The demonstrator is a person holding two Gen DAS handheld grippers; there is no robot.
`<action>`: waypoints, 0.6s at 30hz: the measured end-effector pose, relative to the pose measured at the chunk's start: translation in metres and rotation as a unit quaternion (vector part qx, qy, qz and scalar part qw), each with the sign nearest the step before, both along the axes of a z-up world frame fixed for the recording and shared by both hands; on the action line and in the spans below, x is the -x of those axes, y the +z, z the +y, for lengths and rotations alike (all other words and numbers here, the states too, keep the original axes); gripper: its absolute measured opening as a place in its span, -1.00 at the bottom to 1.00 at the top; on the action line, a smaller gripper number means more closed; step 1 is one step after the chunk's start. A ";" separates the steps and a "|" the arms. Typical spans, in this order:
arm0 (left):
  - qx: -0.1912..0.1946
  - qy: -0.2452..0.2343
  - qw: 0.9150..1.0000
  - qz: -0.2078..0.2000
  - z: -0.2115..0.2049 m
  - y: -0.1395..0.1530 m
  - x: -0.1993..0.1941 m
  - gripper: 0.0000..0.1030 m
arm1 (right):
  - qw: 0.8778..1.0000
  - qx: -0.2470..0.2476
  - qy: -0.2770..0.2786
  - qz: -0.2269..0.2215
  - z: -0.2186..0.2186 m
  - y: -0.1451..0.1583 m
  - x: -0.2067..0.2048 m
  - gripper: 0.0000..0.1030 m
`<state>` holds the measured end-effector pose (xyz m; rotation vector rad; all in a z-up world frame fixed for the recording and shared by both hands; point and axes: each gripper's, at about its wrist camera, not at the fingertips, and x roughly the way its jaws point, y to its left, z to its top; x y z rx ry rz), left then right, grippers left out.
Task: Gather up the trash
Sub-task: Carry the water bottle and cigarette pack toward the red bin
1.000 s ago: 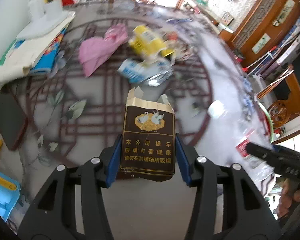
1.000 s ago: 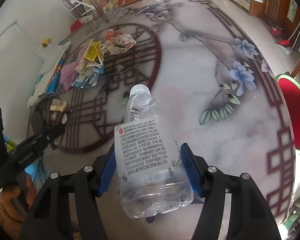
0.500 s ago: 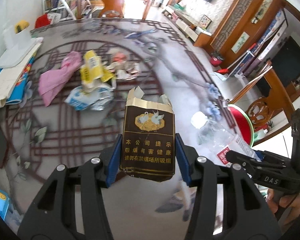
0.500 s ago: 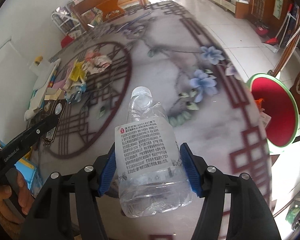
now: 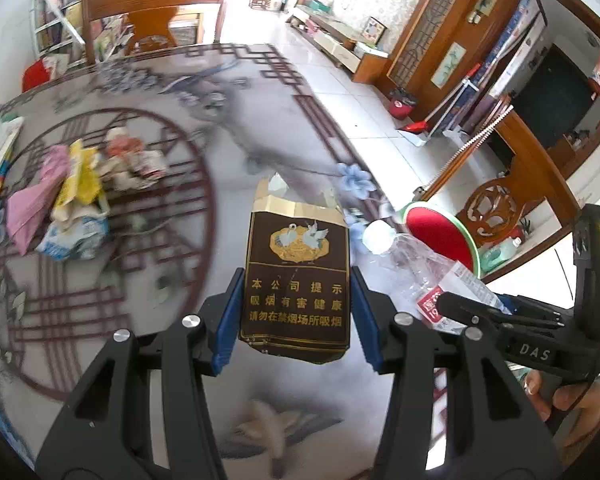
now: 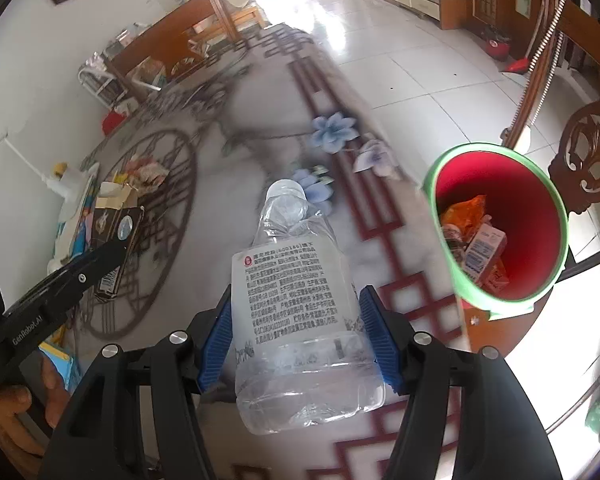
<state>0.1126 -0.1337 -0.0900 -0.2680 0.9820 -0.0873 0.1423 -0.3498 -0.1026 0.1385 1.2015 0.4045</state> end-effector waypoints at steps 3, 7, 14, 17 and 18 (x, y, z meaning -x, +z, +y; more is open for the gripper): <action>-0.001 -0.010 1.000 0.001 -0.020 0.001 -0.010 -0.07 | 1.000 -0.003 -0.007 0.000 -0.018 0.000 -0.008 0.13; -0.004 -0.019 1.000 0.004 -0.042 0.000 -0.020 -0.07 | 1.000 -0.007 -0.016 0.001 -0.040 0.000 -0.017 0.13; -0.008 -0.028 1.000 0.013 -0.069 -0.002 -0.033 -0.07 | 0.999 -0.018 -0.026 0.010 -0.072 -0.005 -0.031 0.11; -0.010 -0.029 0.999 0.017 -0.077 -0.003 -0.038 -0.07 | 0.999 -0.016 -0.015 0.028 -0.077 -0.013 -0.036 0.11; -0.011 -0.029 0.999 0.017 -0.078 -0.004 -0.039 -0.06 | 0.999 -0.013 -0.006 0.040 -0.076 -0.018 -0.037 0.11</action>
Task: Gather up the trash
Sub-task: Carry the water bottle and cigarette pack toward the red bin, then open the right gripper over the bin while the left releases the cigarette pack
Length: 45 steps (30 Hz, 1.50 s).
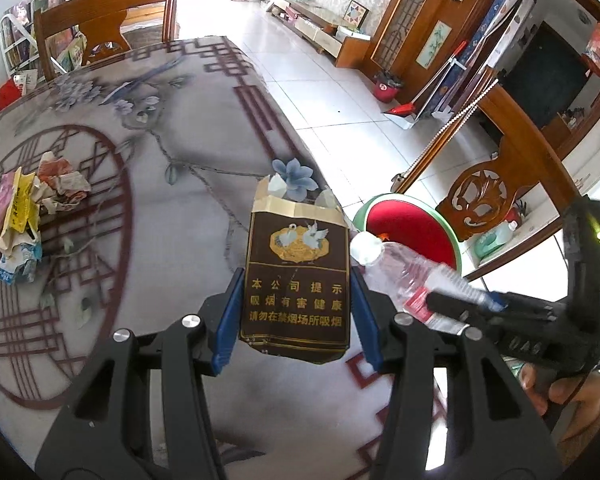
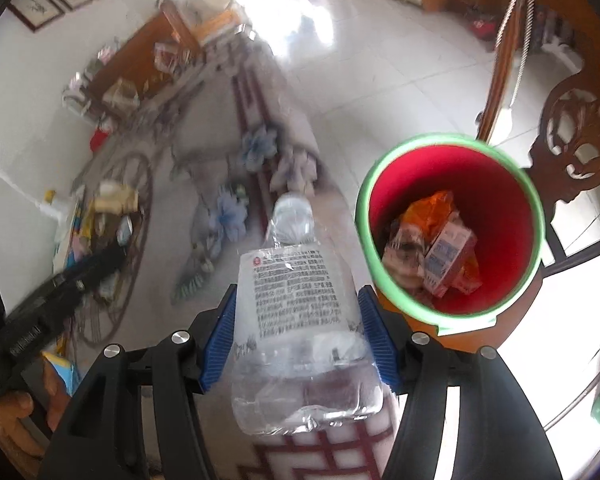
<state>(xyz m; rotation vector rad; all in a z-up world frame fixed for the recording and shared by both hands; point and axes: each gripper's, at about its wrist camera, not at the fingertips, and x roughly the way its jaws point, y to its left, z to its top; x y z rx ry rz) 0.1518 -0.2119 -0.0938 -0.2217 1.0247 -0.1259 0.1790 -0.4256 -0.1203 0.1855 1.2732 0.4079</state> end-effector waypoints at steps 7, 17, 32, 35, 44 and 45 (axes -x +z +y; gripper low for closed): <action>-0.007 0.009 1.000 0.006 0.000 -0.002 -0.005 -0.06 | 0.996 0.046 0.051 0.056 0.029 -0.046 0.011 0.10; -0.017 0.033 0.999 0.006 0.015 -0.002 -0.002 -0.06 | 0.994 0.079 0.078 0.019 0.049 -0.045 0.023 0.03; -0.004 0.008 1.000 -0.007 -0.010 0.007 -0.009 -0.06 | 0.999 0.025 -0.013 -0.022 -0.009 0.001 -0.002 0.02; 0.001 -0.005 1.000 -0.005 -0.024 0.007 -0.016 -0.06 | 0.999 0.019 -0.028 -0.026 -0.022 0.005 -0.005 0.02; 0.012 -0.058 0.998 0.013 -0.075 -0.005 -0.043 -0.06 | 0.997 0.005 -0.071 -0.023 -0.062 0.006 -0.014 0.02; 0.014 -0.063 0.998 0.016 -0.080 -0.008 -0.046 -0.06 | 0.997 0.004 -0.077 -0.023 -0.068 0.006 -0.015 0.02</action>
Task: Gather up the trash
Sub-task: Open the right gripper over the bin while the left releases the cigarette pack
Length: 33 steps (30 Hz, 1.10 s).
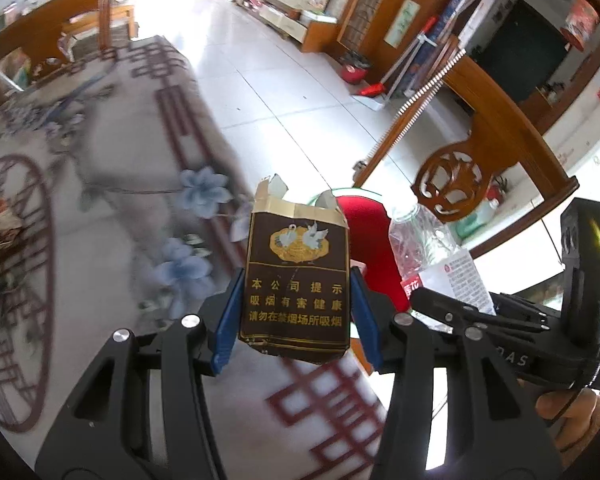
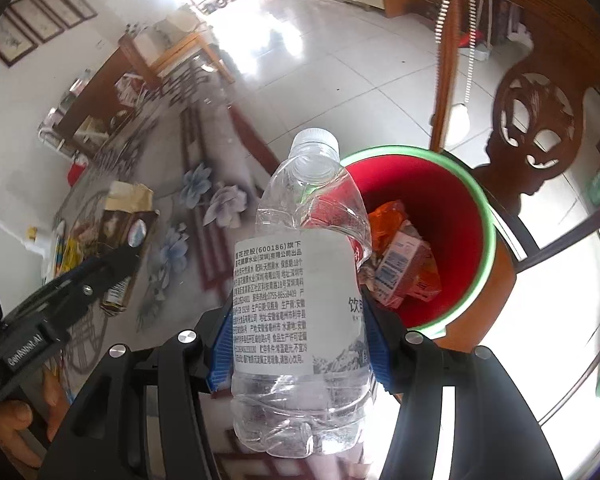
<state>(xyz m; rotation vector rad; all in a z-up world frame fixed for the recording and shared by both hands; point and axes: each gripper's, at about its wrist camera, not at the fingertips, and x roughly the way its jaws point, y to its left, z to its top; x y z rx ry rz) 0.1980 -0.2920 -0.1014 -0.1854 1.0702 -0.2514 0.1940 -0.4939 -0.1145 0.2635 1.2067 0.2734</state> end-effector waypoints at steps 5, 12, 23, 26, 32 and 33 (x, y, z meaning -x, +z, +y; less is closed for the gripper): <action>0.001 -0.021 1.000 0.012 -0.025 -0.009 -0.016 -0.06 | 1.000 -0.003 -0.030 -0.001 -0.029 0.000 -0.009 0.03; 0.001 -0.043 0.999 0.033 -0.060 -0.020 -0.043 -0.06 | 0.999 -0.004 -0.054 -0.008 -0.059 0.001 -0.027 0.03; -0.001 -0.028 0.999 0.018 -0.079 -0.016 -0.048 0.33 | 0.997 -0.005 -0.063 -0.035 -0.079 0.004 -0.040 0.32; -0.006 -0.016 1.000 0.006 -0.074 -0.008 -0.042 0.33 | 0.997 -0.010 -0.069 -0.031 -0.083 0.003 -0.041 0.33; -0.014 0.006 1.000 -0.021 -0.056 0.010 -0.028 0.35 | 0.997 -0.018 -0.066 -0.029 -0.080 0.004 -0.038 0.33; -0.016 0.010 1.000 -0.025 -0.053 0.012 -0.026 0.35 | 0.997 -0.019 -0.065 -0.028 -0.079 0.004 -0.038 0.34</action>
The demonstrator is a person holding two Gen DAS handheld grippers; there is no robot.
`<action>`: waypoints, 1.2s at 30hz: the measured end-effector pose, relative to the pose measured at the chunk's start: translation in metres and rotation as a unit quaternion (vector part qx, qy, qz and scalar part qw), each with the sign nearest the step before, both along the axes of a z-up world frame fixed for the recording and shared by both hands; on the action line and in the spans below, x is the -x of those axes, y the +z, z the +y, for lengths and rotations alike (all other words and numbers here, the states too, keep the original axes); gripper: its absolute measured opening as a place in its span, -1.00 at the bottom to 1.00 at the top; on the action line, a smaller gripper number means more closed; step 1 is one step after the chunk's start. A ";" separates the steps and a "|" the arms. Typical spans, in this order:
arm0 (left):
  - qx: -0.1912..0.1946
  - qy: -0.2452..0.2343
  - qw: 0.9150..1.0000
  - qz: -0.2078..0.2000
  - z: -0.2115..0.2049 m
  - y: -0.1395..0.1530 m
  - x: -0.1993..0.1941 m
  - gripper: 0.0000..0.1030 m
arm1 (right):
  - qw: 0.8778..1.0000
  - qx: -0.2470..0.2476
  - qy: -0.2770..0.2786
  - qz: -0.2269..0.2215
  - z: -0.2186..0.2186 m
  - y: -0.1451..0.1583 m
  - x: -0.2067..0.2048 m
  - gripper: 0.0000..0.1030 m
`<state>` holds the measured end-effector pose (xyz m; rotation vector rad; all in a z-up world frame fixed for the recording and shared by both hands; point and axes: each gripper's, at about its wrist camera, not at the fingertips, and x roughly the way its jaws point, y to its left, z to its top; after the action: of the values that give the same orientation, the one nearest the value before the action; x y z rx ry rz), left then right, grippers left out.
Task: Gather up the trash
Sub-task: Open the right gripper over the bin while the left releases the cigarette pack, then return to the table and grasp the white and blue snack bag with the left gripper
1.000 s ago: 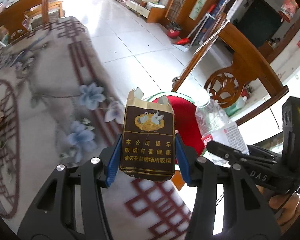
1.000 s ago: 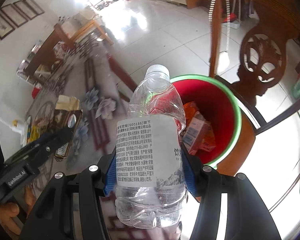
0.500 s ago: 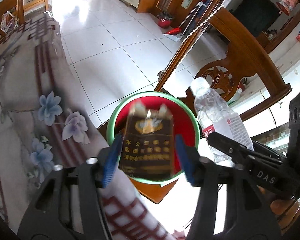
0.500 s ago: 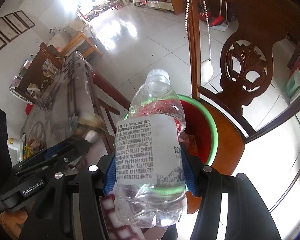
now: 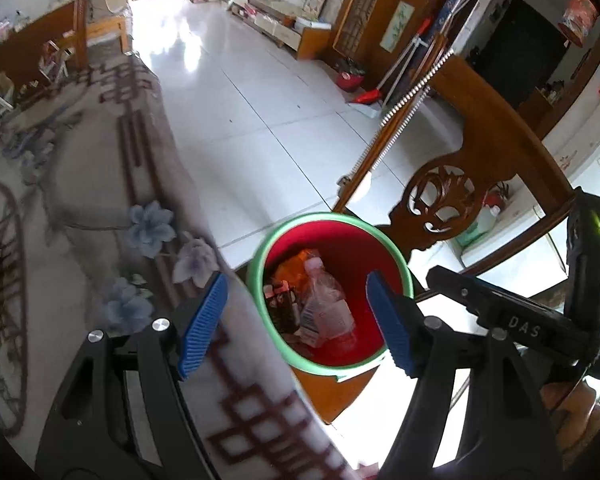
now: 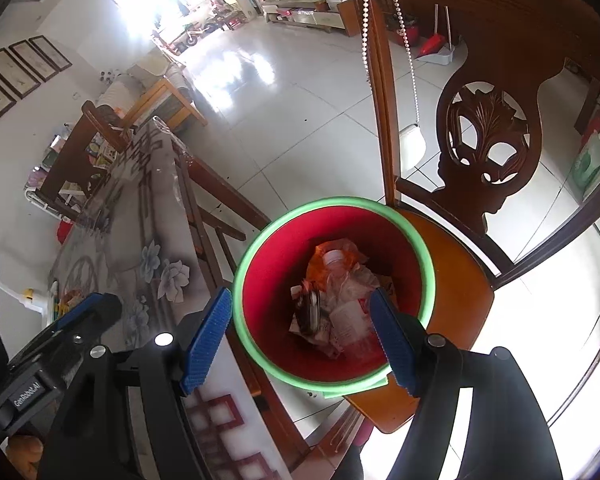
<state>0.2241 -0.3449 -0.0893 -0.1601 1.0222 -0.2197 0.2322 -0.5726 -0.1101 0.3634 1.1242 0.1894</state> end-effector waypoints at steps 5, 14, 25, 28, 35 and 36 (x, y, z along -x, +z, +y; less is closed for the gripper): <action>0.001 0.022 1.000 -0.012 0.023 0.010 0.011 0.35 | 1.000 -0.004 0.011 -0.002 0.016 0.003 0.006 0.34; -0.009 0.051 0.999 0.003 0.072 -0.002 0.042 0.36 | 0.999 0.010 0.033 -0.001 0.054 0.005 0.028 0.35; -0.009 0.122 0.992 0.021 0.169 -0.019 0.099 0.36 | 0.997 0.033 0.070 0.011 0.125 0.002 0.053 0.40; -0.007 0.140 0.990 0.031 0.195 -0.028 0.115 0.36 | 0.996 0.038 0.084 0.015 0.151 -0.001 0.059 0.41; -0.007 0.194 0.979 0.058 0.270 -0.045 0.160 0.36 | 0.990 0.046 0.129 0.032 0.225 -0.012 0.079 0.41; -0.009 0.202 0.978 0.060 0.281 -0.047 0.165 0.36 | 0.989 0.046 0.135 0.033 0.236 -0.012 0.081 0.41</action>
<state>0.0589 -0.0638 -0.1361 -0.3636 1.0885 0.1705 0.1509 -0.3368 -0.1219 0.1349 1.2416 0.3645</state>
